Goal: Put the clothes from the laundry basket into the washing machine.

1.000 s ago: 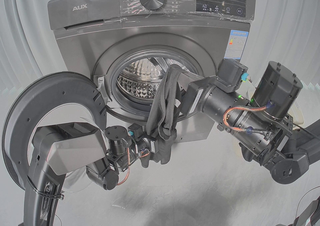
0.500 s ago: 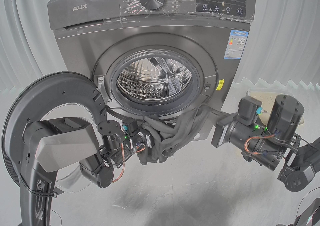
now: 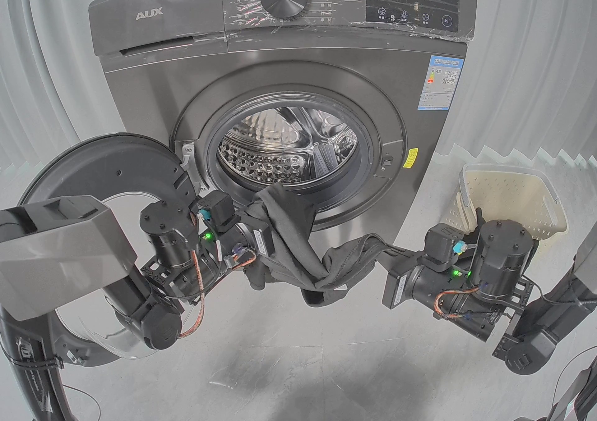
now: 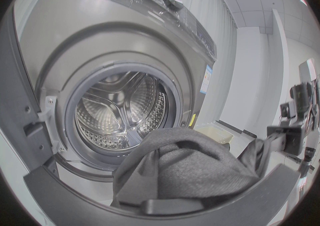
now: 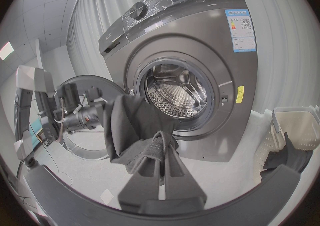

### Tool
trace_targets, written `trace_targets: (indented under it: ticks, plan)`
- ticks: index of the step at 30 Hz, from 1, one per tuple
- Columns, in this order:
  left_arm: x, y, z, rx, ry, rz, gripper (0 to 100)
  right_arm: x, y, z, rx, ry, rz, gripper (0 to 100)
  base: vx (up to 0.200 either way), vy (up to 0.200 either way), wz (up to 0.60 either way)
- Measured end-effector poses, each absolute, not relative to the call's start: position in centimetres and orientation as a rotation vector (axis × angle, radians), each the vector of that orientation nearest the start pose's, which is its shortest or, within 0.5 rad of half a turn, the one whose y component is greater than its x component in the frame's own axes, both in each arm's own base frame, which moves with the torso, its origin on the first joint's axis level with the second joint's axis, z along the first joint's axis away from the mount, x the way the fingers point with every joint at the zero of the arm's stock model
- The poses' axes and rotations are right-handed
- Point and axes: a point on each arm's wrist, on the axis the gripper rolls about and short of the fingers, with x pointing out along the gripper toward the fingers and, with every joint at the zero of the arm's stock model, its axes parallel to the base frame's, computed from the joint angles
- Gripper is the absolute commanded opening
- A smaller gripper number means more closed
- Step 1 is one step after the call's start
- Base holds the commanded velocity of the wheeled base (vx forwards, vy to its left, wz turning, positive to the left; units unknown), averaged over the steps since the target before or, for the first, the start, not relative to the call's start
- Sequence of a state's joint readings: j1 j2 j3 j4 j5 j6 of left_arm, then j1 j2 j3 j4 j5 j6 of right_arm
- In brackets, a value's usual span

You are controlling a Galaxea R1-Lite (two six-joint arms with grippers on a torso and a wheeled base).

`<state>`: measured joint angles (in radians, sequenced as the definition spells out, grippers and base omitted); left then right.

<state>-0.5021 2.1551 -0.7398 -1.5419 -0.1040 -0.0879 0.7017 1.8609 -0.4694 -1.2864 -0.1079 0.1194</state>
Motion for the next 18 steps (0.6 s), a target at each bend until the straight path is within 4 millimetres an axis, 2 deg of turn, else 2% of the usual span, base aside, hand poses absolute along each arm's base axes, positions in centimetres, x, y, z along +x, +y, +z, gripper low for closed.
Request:
trace_targets:
  ticks: [1, 10, 14, 18]
  plan:
    - [32.0, -17.8, 10.5, -0.112, -0.104, -0.611, 0, 22.6, 18.8, 11.6, 0.071, 0.136, 0.586, 100, 0.0, 0.0, 0.0]
    - [29.4, -17.8, 12.7, -0.128, -0.132, -0.603, 0, 22.7, 19.2, 9.9, 0.043, 0.19, 0.586, 100, 0.0, 0.0, 0.0]
    - [27.7, -17.4, 12.8, -0.129, -0.106, -0.618, 0, 21.9, 18.6, 9.1, 0.024, 0.23, 0.58, 100, 0.0, 0.0, 0.0]
    - [25.8, -16.6, 12.7, -0.15, -0.062, -0.631, 0, 20.5, 17.1, 8.0, -0.003, 0.295, 0.567, 100, 0.0, 0.0, 0.0]
